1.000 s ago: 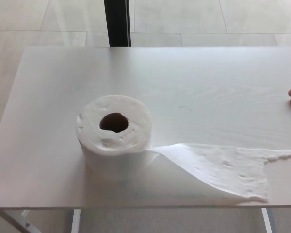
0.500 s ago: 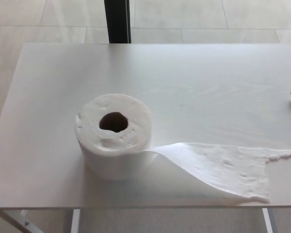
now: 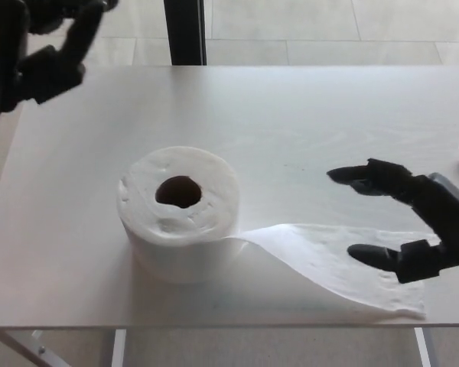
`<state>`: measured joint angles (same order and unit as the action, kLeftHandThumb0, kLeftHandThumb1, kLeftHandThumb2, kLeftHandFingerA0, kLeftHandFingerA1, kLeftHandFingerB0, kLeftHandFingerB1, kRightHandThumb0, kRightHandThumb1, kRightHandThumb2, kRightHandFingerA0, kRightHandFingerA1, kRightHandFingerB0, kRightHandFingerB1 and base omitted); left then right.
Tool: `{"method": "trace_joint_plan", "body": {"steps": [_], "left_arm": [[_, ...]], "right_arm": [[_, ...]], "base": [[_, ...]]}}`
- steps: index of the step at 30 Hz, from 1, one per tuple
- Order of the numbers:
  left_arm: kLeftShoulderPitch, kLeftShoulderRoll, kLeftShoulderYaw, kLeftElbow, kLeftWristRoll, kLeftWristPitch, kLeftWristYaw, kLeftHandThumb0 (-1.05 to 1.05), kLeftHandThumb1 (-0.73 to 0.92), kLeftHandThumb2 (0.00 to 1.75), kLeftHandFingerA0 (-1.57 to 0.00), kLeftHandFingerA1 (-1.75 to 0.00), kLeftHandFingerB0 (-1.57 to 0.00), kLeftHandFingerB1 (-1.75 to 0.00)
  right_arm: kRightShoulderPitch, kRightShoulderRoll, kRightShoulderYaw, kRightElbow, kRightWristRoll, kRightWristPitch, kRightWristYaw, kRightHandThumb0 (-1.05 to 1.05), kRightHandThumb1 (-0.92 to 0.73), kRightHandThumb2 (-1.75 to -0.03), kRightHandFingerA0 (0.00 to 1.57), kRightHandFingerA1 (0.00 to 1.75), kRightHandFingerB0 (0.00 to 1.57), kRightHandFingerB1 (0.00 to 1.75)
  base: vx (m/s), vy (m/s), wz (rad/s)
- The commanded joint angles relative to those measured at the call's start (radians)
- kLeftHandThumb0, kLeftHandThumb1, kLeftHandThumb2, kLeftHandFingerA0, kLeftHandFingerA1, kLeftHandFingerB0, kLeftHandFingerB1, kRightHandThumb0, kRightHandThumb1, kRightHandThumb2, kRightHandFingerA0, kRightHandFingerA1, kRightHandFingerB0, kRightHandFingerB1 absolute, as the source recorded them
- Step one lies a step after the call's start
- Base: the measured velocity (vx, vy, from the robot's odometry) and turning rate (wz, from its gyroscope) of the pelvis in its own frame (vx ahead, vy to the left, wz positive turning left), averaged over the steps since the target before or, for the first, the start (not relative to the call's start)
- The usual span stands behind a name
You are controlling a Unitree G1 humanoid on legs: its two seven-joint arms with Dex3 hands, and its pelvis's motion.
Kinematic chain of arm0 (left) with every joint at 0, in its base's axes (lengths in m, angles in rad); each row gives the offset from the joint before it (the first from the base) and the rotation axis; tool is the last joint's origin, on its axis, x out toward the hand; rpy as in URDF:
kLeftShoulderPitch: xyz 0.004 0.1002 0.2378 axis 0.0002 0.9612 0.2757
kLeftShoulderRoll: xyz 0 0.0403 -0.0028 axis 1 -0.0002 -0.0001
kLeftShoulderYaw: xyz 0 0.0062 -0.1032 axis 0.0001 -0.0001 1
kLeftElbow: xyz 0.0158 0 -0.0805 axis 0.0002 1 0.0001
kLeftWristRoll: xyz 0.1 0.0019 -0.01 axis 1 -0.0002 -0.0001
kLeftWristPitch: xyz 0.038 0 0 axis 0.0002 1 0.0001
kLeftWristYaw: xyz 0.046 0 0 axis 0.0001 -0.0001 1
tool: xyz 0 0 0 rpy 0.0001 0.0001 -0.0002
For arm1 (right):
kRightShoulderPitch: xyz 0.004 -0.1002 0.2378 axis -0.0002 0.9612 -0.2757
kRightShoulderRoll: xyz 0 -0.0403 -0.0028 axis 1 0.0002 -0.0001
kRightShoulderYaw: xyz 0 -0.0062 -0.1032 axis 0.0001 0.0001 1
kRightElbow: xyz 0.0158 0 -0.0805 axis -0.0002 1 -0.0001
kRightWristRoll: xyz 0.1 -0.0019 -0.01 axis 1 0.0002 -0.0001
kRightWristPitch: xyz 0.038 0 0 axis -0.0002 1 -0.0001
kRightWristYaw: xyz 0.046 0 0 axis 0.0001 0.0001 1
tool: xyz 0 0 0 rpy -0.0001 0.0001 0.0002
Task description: A toilet paper roll is kept in the middle of the desk infront of the robot. The robot places its left hand on the top of the toilet paper roll to hold it still and uses its right hand to tear off a piece of toilet paper from it and hands the paper to a person
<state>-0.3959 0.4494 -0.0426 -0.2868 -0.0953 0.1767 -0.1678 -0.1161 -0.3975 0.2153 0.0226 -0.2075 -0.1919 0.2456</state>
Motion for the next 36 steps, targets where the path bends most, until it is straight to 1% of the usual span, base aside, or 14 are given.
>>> {"method": "trace_joint_plan", "body": {"steps": [1, 6, 7, 8, 13, 14, 15, 16, 19, 20, 24, 25, 26, 36], "left_arm": [[0.019, 0.032, -0.237, -0.114, 0.33, 0.212, 0.009, -0.61, 0.69, 0.61, -0.51, -0.54, -0.45, -0.42], [0.079, -0.003, -0.338, -0.129, 0.386, 0.274, 0.038, -0.62, 0.7, 0.61, -0.47, -0.52, -0.43, -0.41], [0.091, -0.009, -0.35, -0.128, 0.396, 0.265, 0.048, -0.62, 0.58, 0.99, -0.47, -0.64, -0.31, -0.51], [0.108, -0.016, -0.364, -0.125, 0.408, 0.257, 0.057, -0.64, 0.71, 0.62, -0.48, -0.54, -0.43, -0.41], [0.171, -0.021, -0.428, -0.113, 0.471, 0.241, 0.076, -0.62, 0.74, 0.62, -0.54, -0.61, -0.43, -0.41], [0.189, -0.018, -0.445, -0.108, 0.49, 0.238, 0.081, -0.6, 0.56, 0.92, -0.56, -0.7, -0.37, -0.53], [0.201, -0.019, -0.45, -0.107, 0.496, 0.239, 0.086, -0.6, 0.71, 0.61, -0.69, -0.81, -0.44, -0.41], [0.215, -0.018, -0.456, -0.103, 0.5, 0.234, 0.091, -0.62, 0.72, 0.62, -0.74, -0.89, -0.44, -0.42], [0.248, -0.017, -0.462, -0.097, 0.511, 0.224, 0.099, -0.63, 0.75, 0.62, -0.67, -0.84, -0.44, -0.41], [0.261, -0.008, -0.466, -0.097, 0.515, 0.22, 0.092, -0.63, 0.79, 0.63, -0.51, -0.62, -0.44, -0.42], [0.273, 0.018, -0.475, -0.074, 0.583, 0.204, 0.11, -0.46, 0.78, 0.63, -0.43, -0.56, -0.43, -0.41], [0.277, 0.019, -0.472, -0.068, 0.596, 0.197, 0.124, -0.45, 0.6, 1.01, -0.4, -0.64, -0.34, -0.56], [0.278, 0.025, -0.471, -0.034, 0.654, 0.182, 0.181, -0.34, 0.71, 0.6, -0.43, -0.55, -0.45, -0.45], [0.269, 0.056, -0.414, 0.042, 0.681, 0.221, 0.197, -0.25, 0.67, 0.63, -0.42, -0.53, -0.43, -0.42]], "right_arm": [[0.02, -0.023, 0.134, -0.073, -0.292, 0.095, -0.017, -0.61, -0.49, -0.86, 0.18, 0.56, 0.32, 0.52], [0.03, -0.003, 0.143, -0.069, -0.316, 0.093, -0.079, -0.7, -0.52, -0.91, 0.2, 0.58, 0.3, 0.55], [0.031, 0.0, 0.147, -0.073, -0.322, 0.085, -0.088, -0.7, -0.67, -0.6, 0.23, 0.59, 0.37, 0.48], [0.033, 0.007, 0.152, -0.082, -0.326, 0.078, -0.096, -0.71, -0.52, -0.91, 0.21, 0.6, 0.31, 0.55], [0.037, 0.017, 0.172, -0.115, -0.347, 0.047, -0.116, -0.73, -0.54, -0.92, 0.14, 0.6, 0.26, 0.54], [0.038, 0.012, 0.175, -0.127, -0.365, 0.045, -0.121, -0.73, -0.54, -0.93, 0.15, 0.6, 0.24, 0.53], [0.039, 0.01, 0.176, -0.133, -0.373, 0.052, -0.119, -0.72, -0.54, -0.92, 0.15, 0.59, 0.24, 0.52], [0.043, 0.01, 0.175, -0.143, -0.379, 0.067, -0.117, -0.72, -0.54, -0.9, 0.17, 0.59, 0.25, 0.52], [0.05, 0.017, 0.175, -0.14, -0.396, 0.066, -0.145, -0.73, -0.54, -0.93, 0.19, 0.6, 0.3, 0.54], [0.055, 0.021, 0.176, -0.14, -0.404, 0.074, -0.15, -0.74, -0.7, -0.62, 0.2, 0.61, 0.37, 0.44], [0.054, 0.034, 0.2, -0.161, -0.517, 0.183, -0.154, -0.78, -0.71, -0.62, 0.18, 0.62, 0.33, 0.47], [0.054, 0.035, 0.211, -0.175, -0.556, 0.237, -0.121, -0.77, -0.71, -0.61, 0.12, 0.61, 0.3, 0.47], [0.054, 0.035, 0.239, -0.199, -0.666, 0.343, -0.062, -0.73, -0.51, -0.89, 0.06, 0.57, 0.23, 0.54], [0.072, 0.05, 0.275, -0.131, -0.805, 0.438, -0.145, -0.68, -0.61, -0.58, 0.19, 0.66, 0.25, 0.46]], "base": [[0.0, 0.0, 0.0], [0.0, 0.0, 0.0], [0.0, 0.0, 0.0], [0.0, 0.0, 0.0], [0.0, 0.0, 0.0], [0.0, 0.0, 0.0], [0.0, 0.0, 0.0], [0.0, 0.0, 0.0], [0.0, 0.0, 0.0], [0.0, 0.0, 0.0], [0.0, 0.0, 0.0], [0.0, 0.0, 0.0], [0.0, 0.0, 0.0], [0.0, 0.0, 0.0]]}}
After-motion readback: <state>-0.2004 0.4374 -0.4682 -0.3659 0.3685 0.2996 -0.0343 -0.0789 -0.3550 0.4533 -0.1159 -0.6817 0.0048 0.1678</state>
